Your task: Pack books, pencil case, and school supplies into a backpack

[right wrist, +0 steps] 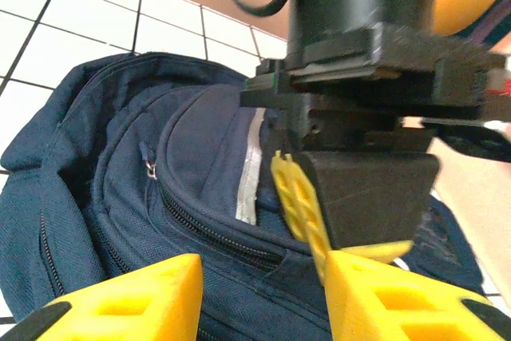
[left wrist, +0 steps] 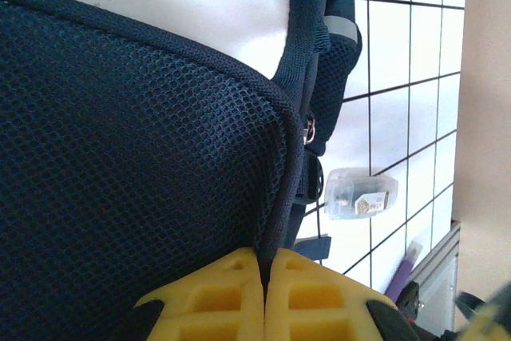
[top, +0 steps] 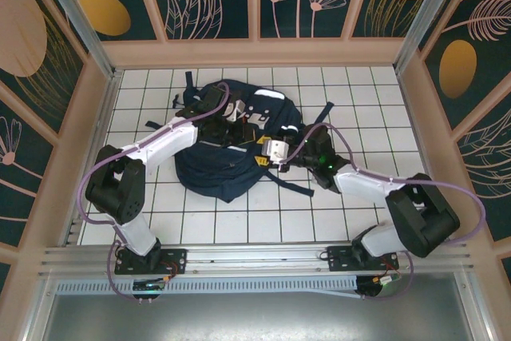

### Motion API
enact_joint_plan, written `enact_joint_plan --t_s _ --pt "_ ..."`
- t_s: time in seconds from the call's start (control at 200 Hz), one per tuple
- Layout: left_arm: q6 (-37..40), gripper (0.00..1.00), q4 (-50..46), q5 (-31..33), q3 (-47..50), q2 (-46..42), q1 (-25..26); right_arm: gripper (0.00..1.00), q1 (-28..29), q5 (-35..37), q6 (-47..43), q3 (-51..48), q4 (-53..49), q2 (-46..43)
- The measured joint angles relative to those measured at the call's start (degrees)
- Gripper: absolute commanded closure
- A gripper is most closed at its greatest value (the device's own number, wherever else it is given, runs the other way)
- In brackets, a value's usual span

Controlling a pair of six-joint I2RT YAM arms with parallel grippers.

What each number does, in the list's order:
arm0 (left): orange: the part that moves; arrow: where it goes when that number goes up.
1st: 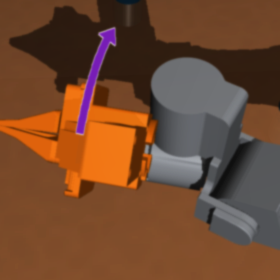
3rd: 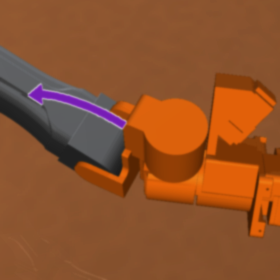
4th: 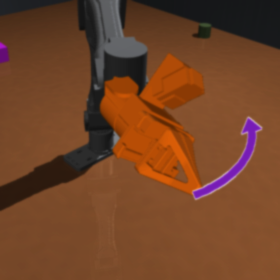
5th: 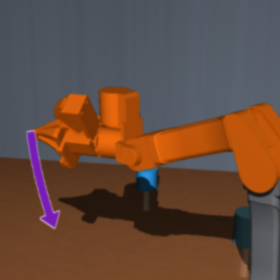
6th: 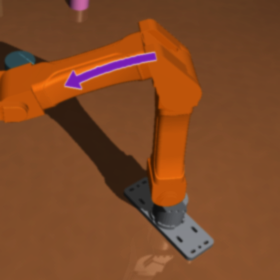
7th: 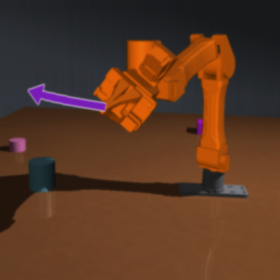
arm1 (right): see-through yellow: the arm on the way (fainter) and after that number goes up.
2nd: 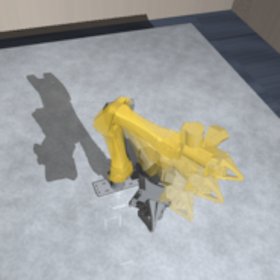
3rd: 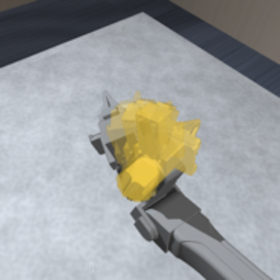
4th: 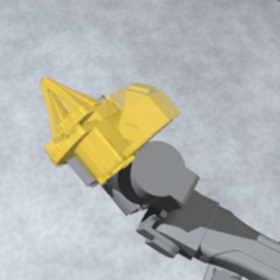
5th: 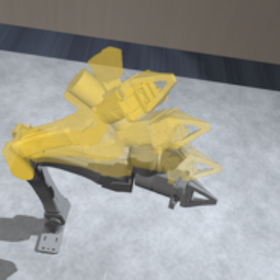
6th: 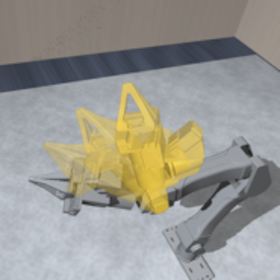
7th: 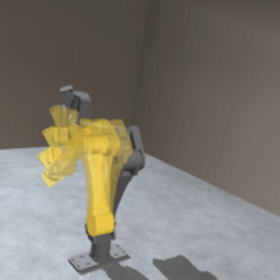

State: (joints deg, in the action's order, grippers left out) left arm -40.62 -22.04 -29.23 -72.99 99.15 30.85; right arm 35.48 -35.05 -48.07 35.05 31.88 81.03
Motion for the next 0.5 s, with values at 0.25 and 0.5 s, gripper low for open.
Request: enact_joint_plan --t_s 0.25,0.5 --pt "0.81 0.58 0.02 -2.01 -0.07 -0.76 -0.66 0.57 3.34 -0.22 -4.44 0.15 0.39 3.26" --pt "6.69 0.51 -3.28 2.51 3.82 -12.74 -4.87 0.56 3.85 0.72 -14.29 5.29 -11.67 4.79"
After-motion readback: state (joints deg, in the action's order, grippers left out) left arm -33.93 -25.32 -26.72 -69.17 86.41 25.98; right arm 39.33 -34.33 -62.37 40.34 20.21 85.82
